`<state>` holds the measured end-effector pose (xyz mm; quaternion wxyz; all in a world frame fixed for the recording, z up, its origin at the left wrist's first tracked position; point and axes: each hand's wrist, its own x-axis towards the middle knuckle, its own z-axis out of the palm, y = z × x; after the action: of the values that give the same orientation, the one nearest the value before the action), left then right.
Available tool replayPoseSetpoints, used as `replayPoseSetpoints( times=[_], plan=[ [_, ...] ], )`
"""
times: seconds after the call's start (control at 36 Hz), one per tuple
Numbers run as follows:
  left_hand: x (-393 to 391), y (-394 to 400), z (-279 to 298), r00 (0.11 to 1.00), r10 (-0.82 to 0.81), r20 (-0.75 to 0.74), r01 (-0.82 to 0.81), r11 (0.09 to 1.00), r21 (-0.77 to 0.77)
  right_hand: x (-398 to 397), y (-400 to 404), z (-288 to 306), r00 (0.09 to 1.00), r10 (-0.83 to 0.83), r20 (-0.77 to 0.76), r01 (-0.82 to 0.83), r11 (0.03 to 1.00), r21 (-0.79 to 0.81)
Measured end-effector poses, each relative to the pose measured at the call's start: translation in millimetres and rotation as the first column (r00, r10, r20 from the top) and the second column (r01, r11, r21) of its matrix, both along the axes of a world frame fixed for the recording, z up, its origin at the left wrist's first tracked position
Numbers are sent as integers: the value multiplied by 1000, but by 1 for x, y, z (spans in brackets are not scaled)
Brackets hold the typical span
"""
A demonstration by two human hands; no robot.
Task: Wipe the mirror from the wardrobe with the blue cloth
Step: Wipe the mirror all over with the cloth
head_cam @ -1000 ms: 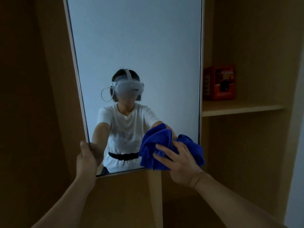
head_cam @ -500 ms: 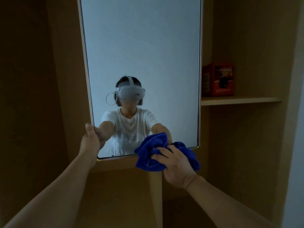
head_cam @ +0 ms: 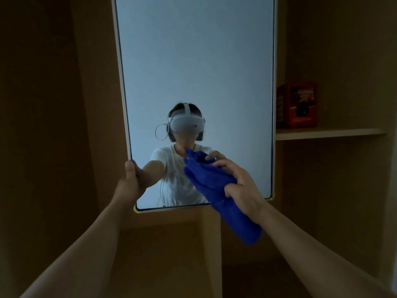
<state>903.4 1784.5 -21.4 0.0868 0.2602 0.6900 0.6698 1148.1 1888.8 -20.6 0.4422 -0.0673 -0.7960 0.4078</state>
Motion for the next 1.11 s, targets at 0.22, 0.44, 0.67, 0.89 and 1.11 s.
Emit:
replayPoseSetpoints(
  times=[0.22, 0.44, 0.67, 0.89, 1.11],
  plan=[
    [-5, -1, -4, 996, -14, -85, 13, 1000, -3, -5, 4, -12, 936, -339, -93, 351, 908, 227],
    [-4, 8, -1, 996, 86, 14, -86, 996, 17, -24, -7, -70, 894, -410, 184, 329, 876, 352],
    [5, -4, -3, 988, -123, 92, 104, 976, 190, -23, -27, -96, 737, -204, 645, 84, 974, 212],
    [51, -28, -71, 896, 404, -185, -389, 914, 112, -16, -43, -136, 878, -16, 479, 176, 940, -291],
    [96, -41, -160, 928, 10, 373, 162, 890, -426, -19, -72, -177, 808, -37, 588, 224, 943, -247]
  ],
)
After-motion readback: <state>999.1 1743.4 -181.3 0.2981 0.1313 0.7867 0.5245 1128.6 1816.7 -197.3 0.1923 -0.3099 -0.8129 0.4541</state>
